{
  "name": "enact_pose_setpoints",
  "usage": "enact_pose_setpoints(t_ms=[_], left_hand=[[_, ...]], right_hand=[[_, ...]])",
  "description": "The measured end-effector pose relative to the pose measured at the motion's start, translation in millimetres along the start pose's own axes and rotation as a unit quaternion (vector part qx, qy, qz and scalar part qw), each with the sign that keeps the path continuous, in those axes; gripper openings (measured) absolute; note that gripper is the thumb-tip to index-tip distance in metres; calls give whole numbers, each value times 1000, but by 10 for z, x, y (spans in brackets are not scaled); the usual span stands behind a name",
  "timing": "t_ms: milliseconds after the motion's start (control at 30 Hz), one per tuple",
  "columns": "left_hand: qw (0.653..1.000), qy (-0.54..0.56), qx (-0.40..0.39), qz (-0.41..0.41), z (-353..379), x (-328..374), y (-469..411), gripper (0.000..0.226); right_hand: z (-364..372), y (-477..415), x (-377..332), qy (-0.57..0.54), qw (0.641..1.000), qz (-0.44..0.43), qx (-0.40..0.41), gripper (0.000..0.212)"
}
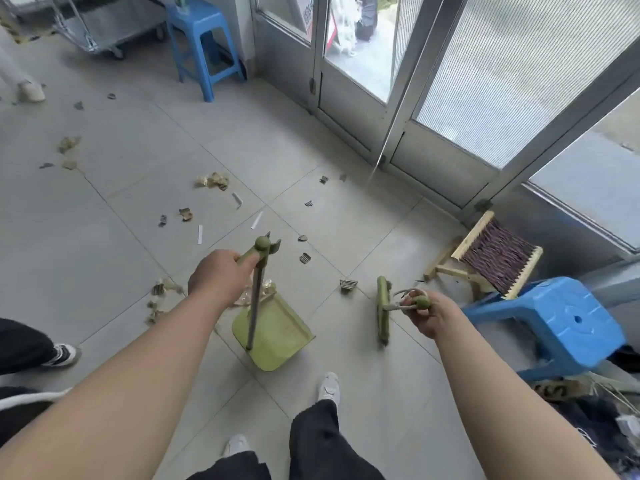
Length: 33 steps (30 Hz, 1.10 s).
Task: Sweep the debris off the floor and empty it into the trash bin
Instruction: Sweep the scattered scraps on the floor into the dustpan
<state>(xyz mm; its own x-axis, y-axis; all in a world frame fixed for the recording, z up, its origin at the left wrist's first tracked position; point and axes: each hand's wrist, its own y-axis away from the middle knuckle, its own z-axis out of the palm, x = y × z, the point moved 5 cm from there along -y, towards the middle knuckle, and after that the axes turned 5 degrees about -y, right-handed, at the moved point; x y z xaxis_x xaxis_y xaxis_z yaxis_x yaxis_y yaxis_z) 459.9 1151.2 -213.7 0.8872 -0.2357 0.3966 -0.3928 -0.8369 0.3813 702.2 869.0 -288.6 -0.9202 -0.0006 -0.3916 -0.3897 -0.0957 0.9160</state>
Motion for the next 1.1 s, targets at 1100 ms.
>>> enact_pose_setpoints(t_ms=[1100], left_hand=[[997, -2, 48, -62, -833, 161, -1606, 53]], right_hand=[[2234, -660, -656, 54, 997, 12, -58, 20]])
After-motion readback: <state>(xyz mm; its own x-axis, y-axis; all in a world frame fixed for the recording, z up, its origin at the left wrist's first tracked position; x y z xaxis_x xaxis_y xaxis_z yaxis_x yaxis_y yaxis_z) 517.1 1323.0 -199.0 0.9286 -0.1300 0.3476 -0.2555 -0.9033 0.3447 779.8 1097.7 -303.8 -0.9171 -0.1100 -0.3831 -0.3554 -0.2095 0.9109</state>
